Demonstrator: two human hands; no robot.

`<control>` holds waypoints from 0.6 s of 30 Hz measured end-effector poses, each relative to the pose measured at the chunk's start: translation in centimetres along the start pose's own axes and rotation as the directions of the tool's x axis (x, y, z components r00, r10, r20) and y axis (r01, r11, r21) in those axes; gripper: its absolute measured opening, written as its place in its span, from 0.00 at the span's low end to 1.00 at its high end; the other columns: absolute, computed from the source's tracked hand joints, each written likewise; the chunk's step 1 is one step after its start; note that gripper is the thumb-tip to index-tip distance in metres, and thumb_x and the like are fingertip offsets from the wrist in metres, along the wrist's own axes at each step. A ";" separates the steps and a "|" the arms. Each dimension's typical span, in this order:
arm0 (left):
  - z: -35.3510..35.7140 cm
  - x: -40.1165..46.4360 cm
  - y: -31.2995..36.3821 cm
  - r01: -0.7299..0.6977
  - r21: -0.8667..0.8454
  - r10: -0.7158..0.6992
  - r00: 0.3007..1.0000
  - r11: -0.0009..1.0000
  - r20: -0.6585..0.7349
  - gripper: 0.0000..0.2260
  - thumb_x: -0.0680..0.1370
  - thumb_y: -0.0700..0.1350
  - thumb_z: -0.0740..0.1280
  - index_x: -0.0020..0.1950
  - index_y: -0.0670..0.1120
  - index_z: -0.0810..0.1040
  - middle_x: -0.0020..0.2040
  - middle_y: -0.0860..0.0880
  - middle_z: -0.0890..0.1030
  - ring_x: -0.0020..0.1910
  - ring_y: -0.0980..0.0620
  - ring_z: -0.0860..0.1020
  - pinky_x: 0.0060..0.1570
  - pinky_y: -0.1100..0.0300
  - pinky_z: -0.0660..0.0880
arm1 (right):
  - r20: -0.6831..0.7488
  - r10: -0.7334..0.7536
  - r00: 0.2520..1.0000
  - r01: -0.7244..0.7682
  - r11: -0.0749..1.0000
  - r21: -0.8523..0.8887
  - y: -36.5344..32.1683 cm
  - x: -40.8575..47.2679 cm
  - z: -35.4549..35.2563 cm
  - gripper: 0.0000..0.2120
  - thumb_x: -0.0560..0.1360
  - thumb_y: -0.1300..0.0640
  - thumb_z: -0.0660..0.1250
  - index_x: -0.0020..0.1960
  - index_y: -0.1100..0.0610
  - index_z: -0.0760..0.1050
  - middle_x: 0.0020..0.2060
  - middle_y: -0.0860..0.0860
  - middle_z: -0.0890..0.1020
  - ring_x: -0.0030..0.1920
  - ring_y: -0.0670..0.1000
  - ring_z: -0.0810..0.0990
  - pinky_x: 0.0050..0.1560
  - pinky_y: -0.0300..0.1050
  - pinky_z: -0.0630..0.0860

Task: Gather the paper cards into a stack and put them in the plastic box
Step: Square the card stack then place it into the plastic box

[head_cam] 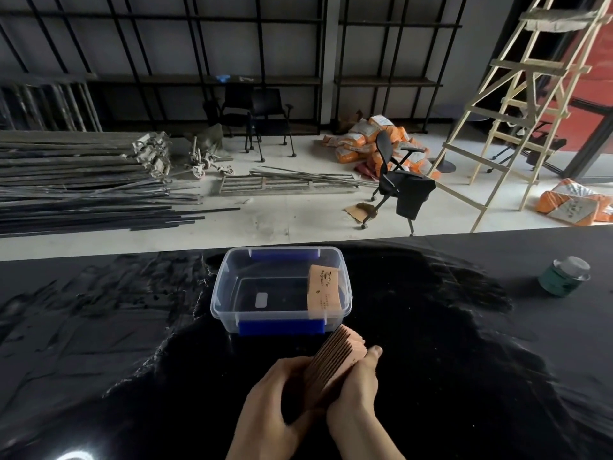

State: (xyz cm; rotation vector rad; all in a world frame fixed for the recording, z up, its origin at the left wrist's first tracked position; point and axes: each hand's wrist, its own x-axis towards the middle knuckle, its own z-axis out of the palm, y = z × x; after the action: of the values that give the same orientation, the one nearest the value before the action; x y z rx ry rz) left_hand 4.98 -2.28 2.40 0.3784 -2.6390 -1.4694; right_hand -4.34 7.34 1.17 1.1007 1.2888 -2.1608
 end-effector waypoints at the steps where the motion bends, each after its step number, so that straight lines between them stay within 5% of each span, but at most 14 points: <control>1: -0.3 0.1 -0.4 -0.015 0.001 0.015 1.000 1.000 -0.023 0.27 0.67 0.51 0.79 0.63 0.62 0.76 0.56 0.64 0.82 0.58 0.69 0.78 0.61 0.69 0.75 | 0.038 -0.012 0.999 0.013 1.000 -0.016 0.0 0.3 -0.3 0.34 0.81 0.33 0.54 0.55 0.64 0.81 0.41 0.64 0.87 0.46 0.65 0.84 0.55 0.62 0.80; 4: -1.9 0.3 -1.3 -0.053 0.015 0.054 0.997 0.998 -0.051 0.23 0.69 0.49 0.77 0.62 0.61 0.77 0.56 0.63 0.83 0.57 0.66 0.80 0.59 0.64 0.78 | 0.193 -0.193 0.962 0.223 0.962 -0.154 -0.8 0.9 -2.2 0.30 0.83 0.36 0.53 0.55 0.59 0.83 0.42 0.59 0.89 0.49 0.60 0.86 0.53 0.57 0.80; 7: -3.1 1.0 -2.4 -0.113 0.154 0.110 0.994 0.982 0.026 0.21 0.72 0.55 0.74 0.64 0.63 0.76 0.57 0.66 0.80 0.57 0.67 0.79 0.59 0.63 0.78 | 0.402 -0.415 0.816 0.537 0.802 -0.263 -1.4 0.9 -3.1 0.26 0.84 0.37 0.51 0.57 0.48 0.84 0.49 0.51 0.89 0.53 0.52 0.87 0.58 0.53 0.78; 9: -3.3 1.6 -2.6 -0.109 0.256 0.083 0.990 0.960 0.110 0.22 0.72 0.58 0.71 0.65 0.64 0.74 0.57 0.67 0.77 0.58 0.67 0.76 0.61 0.63 0.76 | 0.519 -0.446 0.729 0.649 0.691 -0.318 -0.8 0.7 -2.7 0.18 0.83 0.41 0.58 0.55 0.46 0.85 0.48 0.47 0.88 0.50 0.48 0.87 0.54 0.48 0.80; 14: -2.4 2.2 -3.5 -0.076 0.313 0.037 0.991 0.947 0.129 0.27 0.70 0.51 0.69 0.69 0.64 0.71 0.58 0.65 0.75 0.60 0.63 0.73 0.63 0.60 0.75 | 0.463 -0.562 0.686 0.728 0.526 -0.440 1.7 1.7 -2.2 0.05 0.82 0.52 0.66 0.51 0.46 0.82 0.41 0.48 0.86 0.44 0.47 0.85 0.41 0.40 0.81; 18: -0.7 1.2 -5.0 0.002 0.071 -0.003 1.000 0.997 0.010 0.29 0.69 0.43 0.71 0.67 0.63 0.72 0.61 0.62 0.75 0.62 0.61 0.75 0.61 0.60 0.78 | 0.440 -0.574 0.691 0.722 0.504 -0.474 2.2 2.0 -2.0 0.09 0.83 0.55 0.64 0.46 0.52 0.79 0.37 0.50 0.84 0.38 0.45 0.83 0.36 0.37 0.79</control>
State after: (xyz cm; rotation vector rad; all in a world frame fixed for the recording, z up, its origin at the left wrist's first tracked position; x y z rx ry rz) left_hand 4.81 -5.75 -1.52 0.3813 -2.7052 -1.3853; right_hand -3.22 8.08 -2.18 0.0407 2.3411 -1.9157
